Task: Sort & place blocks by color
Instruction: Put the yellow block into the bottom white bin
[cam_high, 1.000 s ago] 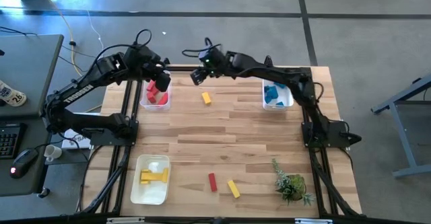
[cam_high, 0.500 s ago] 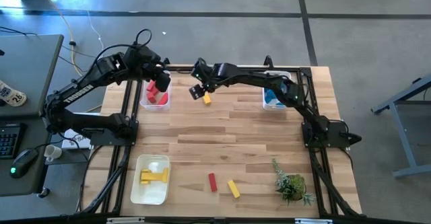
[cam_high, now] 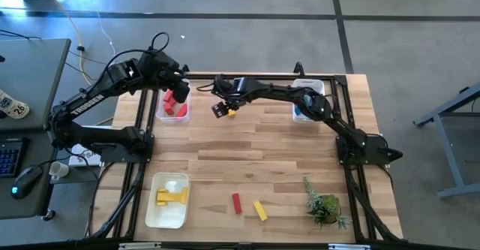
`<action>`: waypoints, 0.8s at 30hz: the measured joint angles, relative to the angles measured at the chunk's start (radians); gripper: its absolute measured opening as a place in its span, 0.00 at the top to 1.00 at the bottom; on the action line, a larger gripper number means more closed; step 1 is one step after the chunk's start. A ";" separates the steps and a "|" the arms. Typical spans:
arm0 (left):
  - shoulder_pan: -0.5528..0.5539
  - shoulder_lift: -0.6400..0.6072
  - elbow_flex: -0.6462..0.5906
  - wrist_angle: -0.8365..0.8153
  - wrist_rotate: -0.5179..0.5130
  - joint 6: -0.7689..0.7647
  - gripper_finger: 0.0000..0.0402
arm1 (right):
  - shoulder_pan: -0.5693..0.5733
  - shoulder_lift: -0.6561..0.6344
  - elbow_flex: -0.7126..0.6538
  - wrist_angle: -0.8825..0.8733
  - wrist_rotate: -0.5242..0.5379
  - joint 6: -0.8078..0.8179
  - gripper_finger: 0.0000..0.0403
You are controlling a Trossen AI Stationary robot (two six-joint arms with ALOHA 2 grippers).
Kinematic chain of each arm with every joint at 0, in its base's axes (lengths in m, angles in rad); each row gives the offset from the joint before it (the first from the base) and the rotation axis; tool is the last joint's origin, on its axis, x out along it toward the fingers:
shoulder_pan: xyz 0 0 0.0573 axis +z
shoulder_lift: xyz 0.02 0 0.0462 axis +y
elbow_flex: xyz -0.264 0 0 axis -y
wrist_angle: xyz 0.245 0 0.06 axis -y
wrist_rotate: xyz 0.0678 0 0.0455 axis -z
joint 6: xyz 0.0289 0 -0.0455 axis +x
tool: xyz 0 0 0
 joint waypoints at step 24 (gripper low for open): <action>0.000 0.000 0.000 0.000 0.000 0.034 0.55 | 0.012 0.088 0.001 -0.028 0.062 -0.058 0.77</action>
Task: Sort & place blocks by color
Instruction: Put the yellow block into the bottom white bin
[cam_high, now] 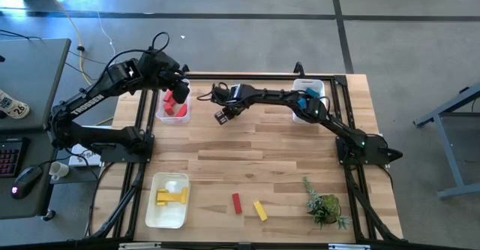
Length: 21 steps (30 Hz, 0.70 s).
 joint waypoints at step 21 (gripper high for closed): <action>0.000 0.001 0.000 0.000 -0.021 -0.133 0.55 | 0.054 -0.140 -0.003 -0.052 -0.087 -0.335 0.77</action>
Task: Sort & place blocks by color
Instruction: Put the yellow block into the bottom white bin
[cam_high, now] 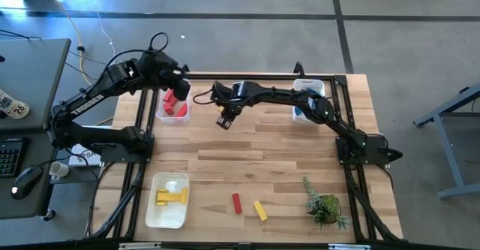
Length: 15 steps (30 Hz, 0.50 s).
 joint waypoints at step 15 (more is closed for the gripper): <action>0.030 0.114 0.000 0.023 0.200 -0.112 0.58 | 0.006 -0.148 0.000 0.041 0.059 -0.260 0.77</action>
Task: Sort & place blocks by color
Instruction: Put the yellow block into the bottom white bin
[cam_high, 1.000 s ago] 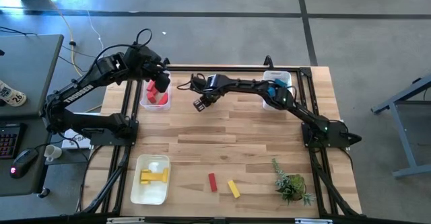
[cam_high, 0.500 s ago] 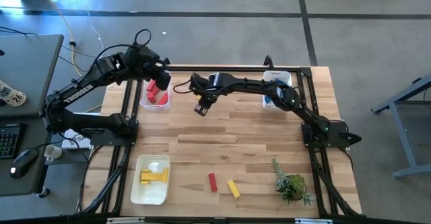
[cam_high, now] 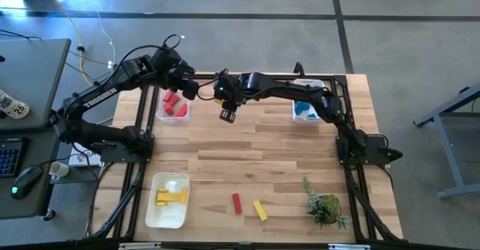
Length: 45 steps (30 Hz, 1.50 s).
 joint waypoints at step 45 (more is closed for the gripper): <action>0.014 0.088 -0.001 0.127 0.380 -0.048 0.57 | 0.080 -0.112 0.003 0.165 0.125 -0.179 0.77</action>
